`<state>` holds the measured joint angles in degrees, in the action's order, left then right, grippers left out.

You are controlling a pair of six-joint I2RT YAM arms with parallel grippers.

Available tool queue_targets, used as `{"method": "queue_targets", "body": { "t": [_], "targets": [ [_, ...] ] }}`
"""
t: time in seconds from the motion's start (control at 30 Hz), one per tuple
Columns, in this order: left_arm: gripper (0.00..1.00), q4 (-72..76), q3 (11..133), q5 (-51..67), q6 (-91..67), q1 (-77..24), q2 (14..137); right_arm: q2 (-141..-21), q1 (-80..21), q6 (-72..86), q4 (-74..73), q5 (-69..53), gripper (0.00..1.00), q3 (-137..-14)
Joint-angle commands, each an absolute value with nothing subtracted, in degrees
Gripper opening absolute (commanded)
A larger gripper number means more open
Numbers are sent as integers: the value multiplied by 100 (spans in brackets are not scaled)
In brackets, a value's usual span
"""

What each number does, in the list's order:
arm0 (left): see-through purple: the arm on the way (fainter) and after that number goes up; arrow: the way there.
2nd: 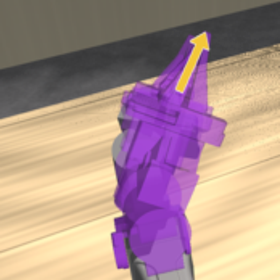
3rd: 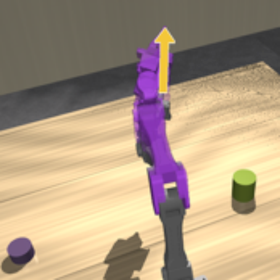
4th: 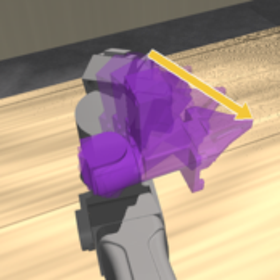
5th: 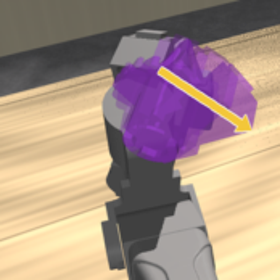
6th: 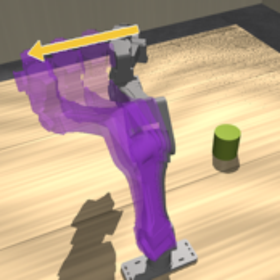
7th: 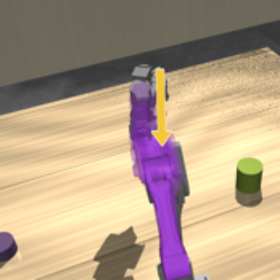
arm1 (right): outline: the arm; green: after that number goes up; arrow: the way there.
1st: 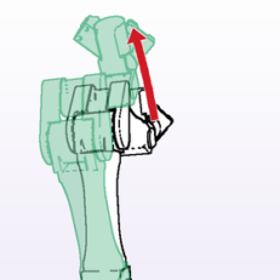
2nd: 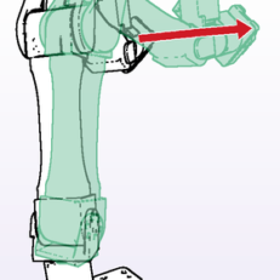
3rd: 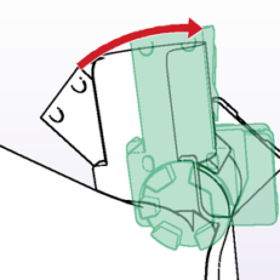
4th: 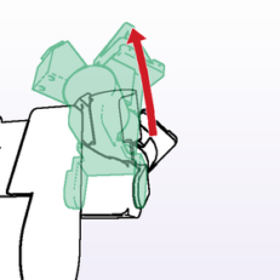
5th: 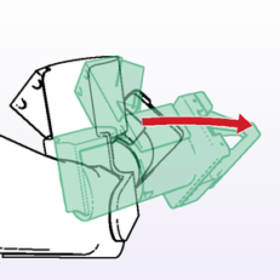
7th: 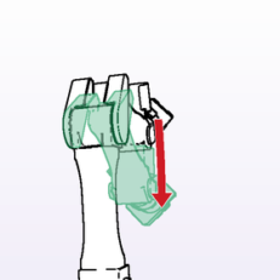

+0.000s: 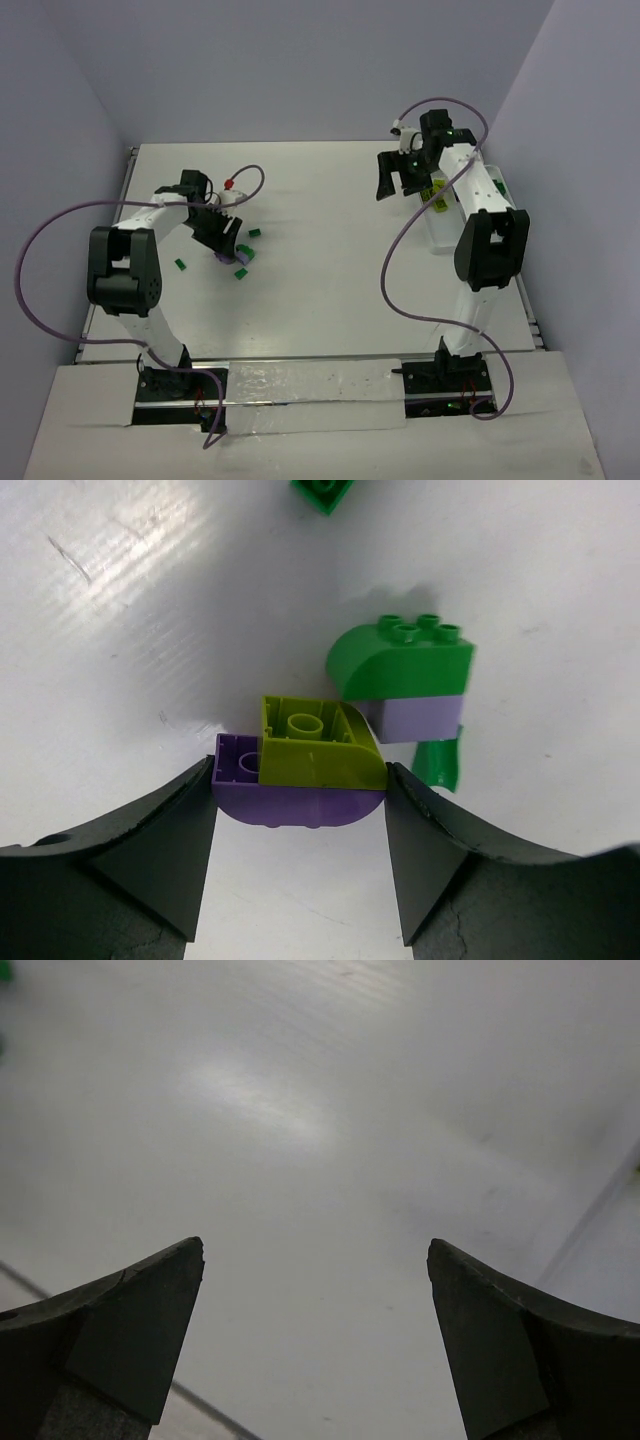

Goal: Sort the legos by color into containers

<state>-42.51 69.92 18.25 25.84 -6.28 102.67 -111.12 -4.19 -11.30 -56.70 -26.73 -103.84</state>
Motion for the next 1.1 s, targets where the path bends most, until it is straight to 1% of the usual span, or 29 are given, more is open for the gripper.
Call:
{"method": "queue_targets", "body": {
  "t": [0.0,0.07,0.13,0.33,0.4,0.6,0.9,1.07],
  "targets": [
    [47,-4375,7532,2680,2663,-633,9510,-10227,-756,-71,-4283,-4290,100,-9615],
    [47,-4499,7813,3150,2666,-670,9272,-10082,-1037,419,-3835,-4612,100,-9356],
    [47,-4674,8033,3454,2663,-783,9114,-10090,-1265,805,-3571,-4936,100,-9351],
    [46,-4587,8128,3716,2458,-1634,8670,-10258,-1872,1739,-2966,-5453,100,-9589],
    [46,-4434,8086,3666,2361,-2015,8503,-10312,-2069,1843,-2916,-5449,100,-9696],
    [45,-4333,8209,3709,2179,-2479,8429,-10451,-2523,1943,-2901,-5380,100,-9712],
    [44,-4312,8323,3582,2127,-2714,8456,-10519,-2819,1915,-2988,-5519,100,-9499],
    [44,-4263,8314,3507,2118,-2820,8472,-10652,-2917,2020,-2945,-5788,99,-9431]
  ]
}}
